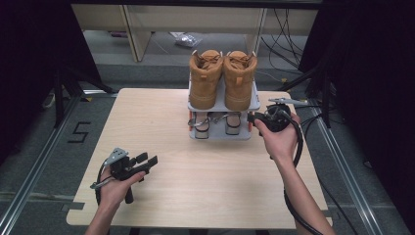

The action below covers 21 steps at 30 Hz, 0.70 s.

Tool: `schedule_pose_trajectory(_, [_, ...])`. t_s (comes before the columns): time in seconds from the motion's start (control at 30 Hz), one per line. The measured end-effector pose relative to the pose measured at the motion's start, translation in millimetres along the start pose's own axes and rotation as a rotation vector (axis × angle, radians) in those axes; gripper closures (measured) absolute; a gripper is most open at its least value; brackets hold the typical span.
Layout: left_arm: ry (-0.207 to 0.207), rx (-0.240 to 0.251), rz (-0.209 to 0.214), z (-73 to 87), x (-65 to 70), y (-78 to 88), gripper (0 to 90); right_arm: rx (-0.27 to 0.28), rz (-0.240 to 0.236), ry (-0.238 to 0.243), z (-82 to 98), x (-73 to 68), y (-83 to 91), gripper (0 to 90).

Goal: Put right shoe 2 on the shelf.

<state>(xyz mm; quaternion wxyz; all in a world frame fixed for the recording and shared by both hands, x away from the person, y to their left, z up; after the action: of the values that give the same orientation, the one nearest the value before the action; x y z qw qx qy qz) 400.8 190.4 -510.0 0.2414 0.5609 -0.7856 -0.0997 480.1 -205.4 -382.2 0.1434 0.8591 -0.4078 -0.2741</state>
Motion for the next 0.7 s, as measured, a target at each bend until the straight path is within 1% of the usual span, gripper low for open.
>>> schedule_pose_trajectory(0.03, [0.0,0.0,0.0,0.1,-0.1,-0.2,46.7,-0.001,0.007,-0.016,3.3,0.7,1.9,62.5])
schedule_pose_trajectory(0.07, [0.002,0.0,-0.002,0.3,-0.1,-0.4,46.7,0.008,0.006,-0.016,6.1,3.0,3.3,61.0])
schedule_pose_trajectory(0.1, [0.003,-0.001,-0.003,0.6,0.0,-0.5,46.7,0.005,0.016,-0.019,9.5,5.3,4.8,60.2])
schedule_pose_trajectory(0.13, [0.004,-0.001,-0.004,0.8,0.2,-0.6,46.7,0.006,0.017,-0.019,12.9,7.1,6.2,59.6])
schedule_pose_trajectory(0.17, [0.002,-0.004,-0.003,1.0,0.3,-0.7,46.7,0.005,0.02,-0.042,16.9,7.3,7.5,58.8])
schedule_pose_trajectory(0.2, [0.003,0.0,0.004,1.1,0.7,-1.3,46.7,0.003,0.022,-0.013,19.9,12.2,8.5,58.0])
schedule_pose_trajectory(0.23, [0.003,-0.001,0.005,1.3,0.9,-1.4,46.7,0.005,0.027,-0.048,24.2,11.4,9.2,57.1])
schedule_pose_trajectory(0.27, [0.003,-0.001,0.005,1.4,0.9,-1.4,46.7,0.008,0.029,-0.025,27.5,15.6,9.8,56.5])
schedule_pose_trajectory(0.3, [0.002,-0.001,0.004,1.5,0.7,-1.5,46.7,0.015,0.026,-0.032,31.5,16.6,10.1,56.0])
schedule_pose_trajectory(0.33, [0.001,-0.002,0.003,1.7,0.5,-1.5,46.8,0.009,0.035,-0.037,36.2,18.0,10.3,55.6])
schedule_pose_trajectory(0.37, [0.0,-0.004,-0.005,1.7,0.1,-1.3,46.7,0.002,0.029,-0.019,39.9,21.6,11.6,55.2])
schedule_pose_trajectory(0.4, [0.001,-0.002,-0.006,1.7,0.0,-1.4,46.7,0.002,0.031,-0.027,44.0,23.1,11.7,54.7])
schedule_pose_trajectory(0.43, [0.001,-0.002,-0.006,1.7,-0.2,-1.4,46.7,-0.001,0.022,-0.027,47.9,24.4,12.1,54.4])
schedule_pose_trajectory(0.47, [0.0,-0.002,-0.008,1.6,-0.4,-1.2,46.7,-0.005,0.028,-0.035,52.1,25.2,13.0,54.2])
schedule_pose_trajectory(0.5, [0.0,-0.001,-0.008,1.5,-0.5,-1.1,46.7,0.001,0.03,-0.025,55.9,28.0,13.5,54.0])
schedule_pose_trajectory(0.53, [0.001,0.0,-0.008,1.3,-0.5,-1.1,46.7,-0.008,0.036,-0.027,60.2,30.0,15.0,53.7])
schedule_pose_trajectory(0.57, [0.001,0.0,-0.008,1.2,-0.6,-1.1,46.7,-0.005,0.032,-0.037,64.4,31.5,15.8,53.6])
schedule_pose_trajectory(0.6, [0.0,0.0,-0.009,1.2,-0.8,-1.2,46.7,0.01,0.027,-0.044,68.3,33.6,15.8,53.5])
schedule_pose_trajectory(0.67, [0.002,-0.001,-0.013,1.5,-0.9,-1.3,46.7,0.01,0.028,-0.093,76.7,33.1,16.8,53.3])
schedule_pose_trajectory(0.7, [0.001,-0.003,-0.013,1.8,-0.9,-1.4,46.7,0.015,0.023,-0.098,79.9,34.4,17.2,53.3])
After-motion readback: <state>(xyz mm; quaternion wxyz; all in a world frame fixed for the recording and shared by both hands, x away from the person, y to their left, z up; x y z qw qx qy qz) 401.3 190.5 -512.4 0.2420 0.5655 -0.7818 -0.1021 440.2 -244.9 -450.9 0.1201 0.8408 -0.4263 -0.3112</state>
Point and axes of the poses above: each handheld gripper's, and its own axes: y roughly backward along the jaws, z roughly out of its underside, x roughly to its right, the point moved 5 cm from there along -y, roughly forward along the jaws, and after that the axes turned 13 degrees about -z, right-handed, at the moved point
